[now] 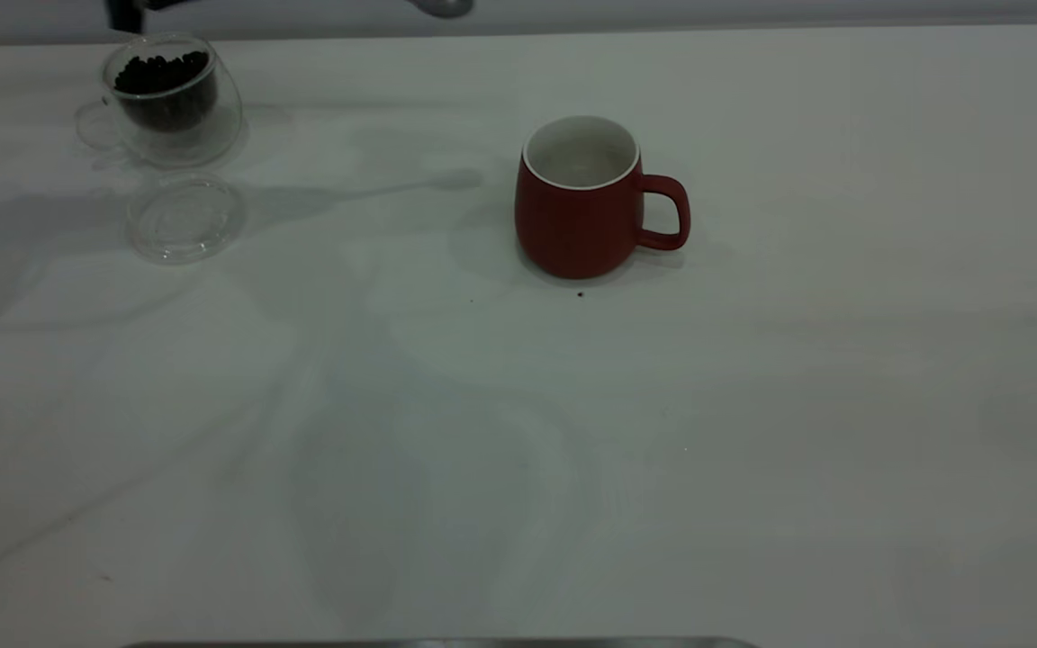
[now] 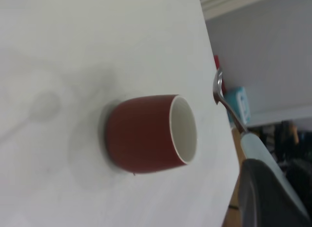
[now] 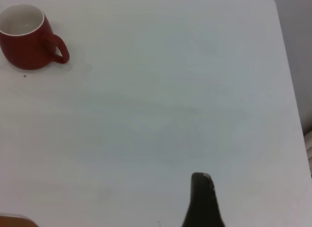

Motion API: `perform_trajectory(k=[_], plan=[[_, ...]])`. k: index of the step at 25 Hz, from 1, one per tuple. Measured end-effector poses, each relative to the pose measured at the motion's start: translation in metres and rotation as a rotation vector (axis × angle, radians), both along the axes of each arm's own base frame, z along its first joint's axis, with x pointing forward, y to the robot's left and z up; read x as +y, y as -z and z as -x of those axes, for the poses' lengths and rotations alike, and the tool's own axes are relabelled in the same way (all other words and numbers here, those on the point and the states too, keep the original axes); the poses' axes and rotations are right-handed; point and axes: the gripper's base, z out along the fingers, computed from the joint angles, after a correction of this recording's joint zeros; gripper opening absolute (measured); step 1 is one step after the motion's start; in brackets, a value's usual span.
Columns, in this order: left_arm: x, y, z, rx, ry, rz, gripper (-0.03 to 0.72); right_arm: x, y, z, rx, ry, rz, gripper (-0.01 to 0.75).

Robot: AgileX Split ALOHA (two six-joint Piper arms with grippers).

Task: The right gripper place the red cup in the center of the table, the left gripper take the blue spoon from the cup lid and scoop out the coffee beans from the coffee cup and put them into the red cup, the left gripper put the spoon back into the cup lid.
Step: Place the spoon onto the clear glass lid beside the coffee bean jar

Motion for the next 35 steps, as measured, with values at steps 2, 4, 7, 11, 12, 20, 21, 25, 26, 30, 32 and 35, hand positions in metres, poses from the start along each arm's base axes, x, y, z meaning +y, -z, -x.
perform_trajectory(k=[2,4,7,11,12,20,21,25,26,30,32,35], plan=[[0.015,-0.004,0.011,0.02,-0.045,-0.006,0.124,0.0,0.0,0.0,0.0,0.0,0.0,0.59],[0.036,-0.002,0.025,0.047,-0.089,0.002,0.124,0.0,0.0,0.0,0.0,0.0,0.0,0.59],[0.068,0.006,0.045,0.089,-0.159,0.023,0.124,0.0,0.0,0.0,0.0,0.0,0.0,0.59],[0.102,0.019,0.067,0.118,-0.246,0.031,0.124,0.0,0.0,0.0,0.0,0.0,0.0,0.59],[0.108,0.022,0.071,0.118,-0.262,0.027,0.124,0.0,0.0,0.0,0.0,0.0,0.0,0.59],[0.137,0.045,0.088,0.167,-0.398,-0.118,0.124,0.0,0.0,0.0,0.0,0.0,0.0,0.59],[0.138,0.047,0.089,0.172,-0.401,-0.141,0.124,0.0,0.0,0.0,0.0,0.0,0.0,0.59],[0.142,0.052,0.088,0.182,-0.435,-0.2,0.124,0.0,0.0,0.0,0.0,0.0,0.0,0.59],[0.143,0.053,0.088,0.188,-0.447,-0.208,0.124,0.0,0.0,0.0,0.0,0.0,0.0,0.59],[0.145,0.057,0.088,0.205,-0.471,-0.23,0.124,0.0,0.0,0.0,0.0,0.0,0.0,0.59],[0.144,0.064,0.089,0.221,-0.469,-0.224,0.124,0.0,0.0,0.0,0.0,0.0,0.0,0.59],[0.143,0.077,0.091,0.256,-0.466,-0.211,0.124,0.0,0.0,0.0,0.0,0.0,0.0,0.59]])
